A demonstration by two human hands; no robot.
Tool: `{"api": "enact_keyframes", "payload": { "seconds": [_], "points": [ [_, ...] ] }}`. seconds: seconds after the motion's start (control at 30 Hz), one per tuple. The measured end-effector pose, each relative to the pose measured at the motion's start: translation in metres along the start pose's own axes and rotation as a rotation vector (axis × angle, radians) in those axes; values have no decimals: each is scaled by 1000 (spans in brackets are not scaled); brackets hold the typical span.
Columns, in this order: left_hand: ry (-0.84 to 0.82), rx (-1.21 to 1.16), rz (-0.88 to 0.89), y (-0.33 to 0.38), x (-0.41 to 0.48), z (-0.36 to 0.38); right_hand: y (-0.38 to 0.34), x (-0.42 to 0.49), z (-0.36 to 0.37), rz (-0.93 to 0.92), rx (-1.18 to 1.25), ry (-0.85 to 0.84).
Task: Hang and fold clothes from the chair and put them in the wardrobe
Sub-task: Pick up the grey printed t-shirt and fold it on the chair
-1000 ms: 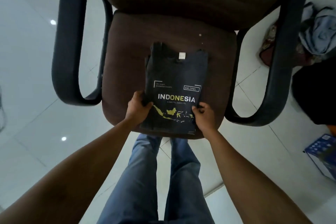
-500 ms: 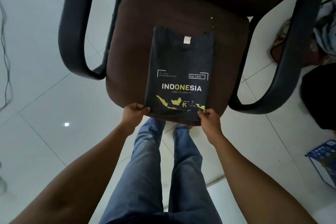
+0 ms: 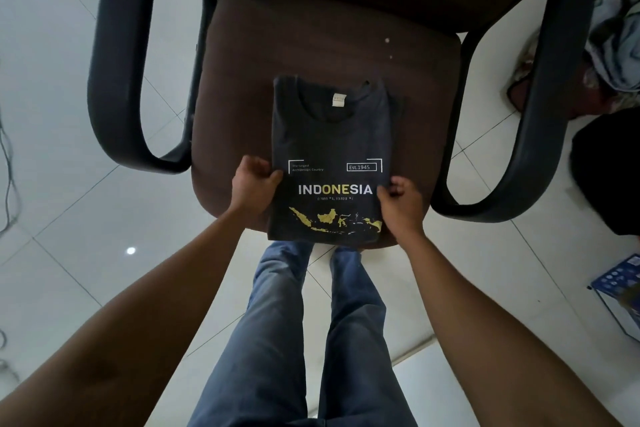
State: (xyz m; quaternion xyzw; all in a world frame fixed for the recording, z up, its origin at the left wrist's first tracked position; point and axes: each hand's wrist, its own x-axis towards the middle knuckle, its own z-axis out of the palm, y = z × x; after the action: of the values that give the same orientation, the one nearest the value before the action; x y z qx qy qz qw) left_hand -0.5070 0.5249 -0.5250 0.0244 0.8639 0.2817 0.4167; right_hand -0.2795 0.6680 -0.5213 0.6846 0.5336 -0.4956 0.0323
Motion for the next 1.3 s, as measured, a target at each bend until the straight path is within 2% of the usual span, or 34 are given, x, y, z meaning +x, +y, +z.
{"api": "enact_keyframes", "payload": {
  "seconds": [0.17,0.27,0.37,0.53,0.73,0.8,0.9,1.03,1.1,1.3],
  "points": [
    [-76,-116,120,49,55,5,-52,58,1,-135,74,47],
    [-101,-139,155,69,74,11,-77,85,6,-150,46,-5],
    [-130,-138,143,75,78,16,-83,95,12,-108,13,-111],
    [-170,-198,127,77,73,16,-71,85,-2,136,373,-128],
    [-161,-212,132,82,83,17,-71,89,-7,166,516,-168],
    [-160,-214,147,83,86,18,-81,100,-6,108,488,-185],
    [-167,-208,163,89,89,19,-93,114,-2,30,311,-147],
    [-163,-207,163,94,91,18,-92,125,-9,162,290,-23],
    [-168,-199,162,95,91,19,-86,126,-11,166,249,-4],
    [-130,-240,174,97,101,17,-87,127,-6,-13,172,37]
  ]
}}
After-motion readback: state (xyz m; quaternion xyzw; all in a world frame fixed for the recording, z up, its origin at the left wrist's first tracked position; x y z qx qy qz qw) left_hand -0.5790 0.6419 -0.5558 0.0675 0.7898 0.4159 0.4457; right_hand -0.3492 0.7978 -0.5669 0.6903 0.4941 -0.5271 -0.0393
